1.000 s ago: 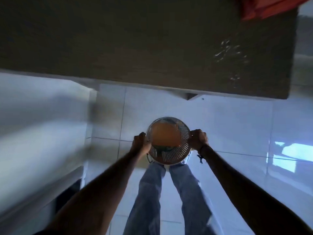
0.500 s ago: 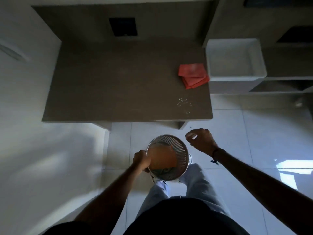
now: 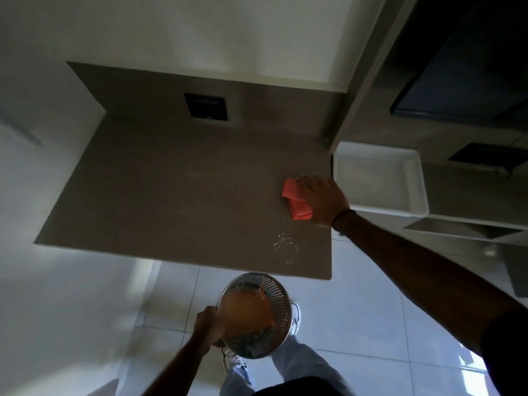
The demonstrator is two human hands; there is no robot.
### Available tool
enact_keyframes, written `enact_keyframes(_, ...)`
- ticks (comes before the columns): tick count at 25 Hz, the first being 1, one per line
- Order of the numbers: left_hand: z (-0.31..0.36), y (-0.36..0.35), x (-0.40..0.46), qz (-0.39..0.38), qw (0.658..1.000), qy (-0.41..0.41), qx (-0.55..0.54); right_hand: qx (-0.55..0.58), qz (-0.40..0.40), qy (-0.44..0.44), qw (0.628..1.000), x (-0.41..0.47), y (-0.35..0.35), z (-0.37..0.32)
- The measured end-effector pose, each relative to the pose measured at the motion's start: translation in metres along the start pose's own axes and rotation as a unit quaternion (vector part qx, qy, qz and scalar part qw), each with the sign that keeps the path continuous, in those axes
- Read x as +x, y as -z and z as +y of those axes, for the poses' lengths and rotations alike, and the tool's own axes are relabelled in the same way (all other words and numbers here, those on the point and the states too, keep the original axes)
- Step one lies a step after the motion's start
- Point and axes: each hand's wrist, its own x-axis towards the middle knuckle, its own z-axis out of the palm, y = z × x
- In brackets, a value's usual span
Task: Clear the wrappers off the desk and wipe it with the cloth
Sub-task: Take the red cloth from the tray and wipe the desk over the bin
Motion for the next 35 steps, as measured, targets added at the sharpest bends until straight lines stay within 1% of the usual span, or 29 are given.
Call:
enact_keyframes(2,0.005,-0.003,0.003,-0.002,1.000,-0.008,0.009,-0.034,-0.064,0.047,0.996,0.017,-0.011,0.000)
enact_keyframes(3,0.007,-0.004,0.005,-0.005,1.000,-0.010,0.010,-0.030,-0.069,0.055,0.996,0.022,-0.019,-0.001)
enact_keyframes(7,0.012,-0.004,0.014,-0.014,1.000,0.000,-0.010,0.028,-0.019,0.021,0.999,0.019,-0.032,-0.007)
enact_keyframes(10,0.014,-0.001,0.018,-0.017,0.999,0.013,-0.025,0.030,0.079,-0.007,0.996,-0.005,-0.048,-0.018)
enact_keyframes(11,0.013,-0.001,0.019,-0.018,0.999,0.015,-0.030,0.061,0.079,-0.023,0.995,-0.015,-0.055,-0.024)
enact_keyframes(13,0.011,0.000,0.022,-0.023,0.999,0.016,-0.035,0.117,0.041,-0.048,0.991,-0.030,-0.067,-0.040)
enact_keyframes(16,0.008,0.003,0.022,-0.019,0.999,0.021,-0.035,0.105,0.020,-0.019,0.994,-0.042,-0.073,-0.070)
enact_keyframes(18,0.007,0.003,0.023,-0.020,0.999,0.033,-0.037,0.113,0.029,0.006,0.993,-0.053,-0.073,-0.086)
enact_keyframes(21,0.006,0.005,0.024,-0.028,0.998,0.044,-0.033,0.128,0.037,0.009,0.991,-0.083,-0.075,-0.115)
enact_keyframes(23,0.007,0.006,0.023,-0.019,0.999,0.042,-0.022,0.161,0.025,0.039,0.986,-0.100,-0.075,-0.141)
enact_keyframes(24,0.007,0.007,0.022,-0.017,0.999,0.037,-0.014,0.210,0.015,0.056,0.976,-0.107,-0.071,-0.152)
enact_keyframes(25,0.006,0.007,0.021,-0.019,0.999,0.030,-0.011,0.292,0.009,0.062,0.954,-0.112,-0.065,-0.159)
enact_keyframes(26,0.005,0.007,0.021,-0.024,0.999,0.023,-0.011,0.384,-0.003,0.051,0.922,-0.114,-0.059,-0.163)
enact_keyframes(27,0.003,0.006,0.022,-0.027,0.999,0.017,-0.010,0.453,-0.009,0.030,0.891,-0.115,-0.053,-0.162)
enact_keyframes(28,0.001,0.006,0.022,-0.027,0.999,0.015,-0.012,0.498,0.006,0.001,0.867,-0.112,-0.047,-0.157)
enact_keyframes(30,-0.003,0.006,0.021,-0.023,1.000,0.010,-0.016,0.538,0.071,-0.097,0.834,-0.107,-0.038,-0.137)
enact_keyframes(31,-0.006,0.007,0.021,-0.021,1.000,0.008,-0.018,0.518,0.094,-0.152,0.837,-0.103,-0.035,-0.124)
enact_keyframes(32,-0.009,0.007,0.019,-0.021,0.999,0.007,-0.023,0.469,0.108,-0.193,0.855,-0.100,-0.032,-0.113)
enact_keyframes(33,-0.010,0.009,0.018,-0.022,0.999,0.008,-0.028,0.417,0.106,-0.216,0.876,-0.098,-0.033,-0.106)
enact_keyframes(35,-0.014,0.013,0.016,-0.021,0.999,0.010,-0.036,0.375,0.074,-0.222,0.897,-0.098,-0.037,-0.115)
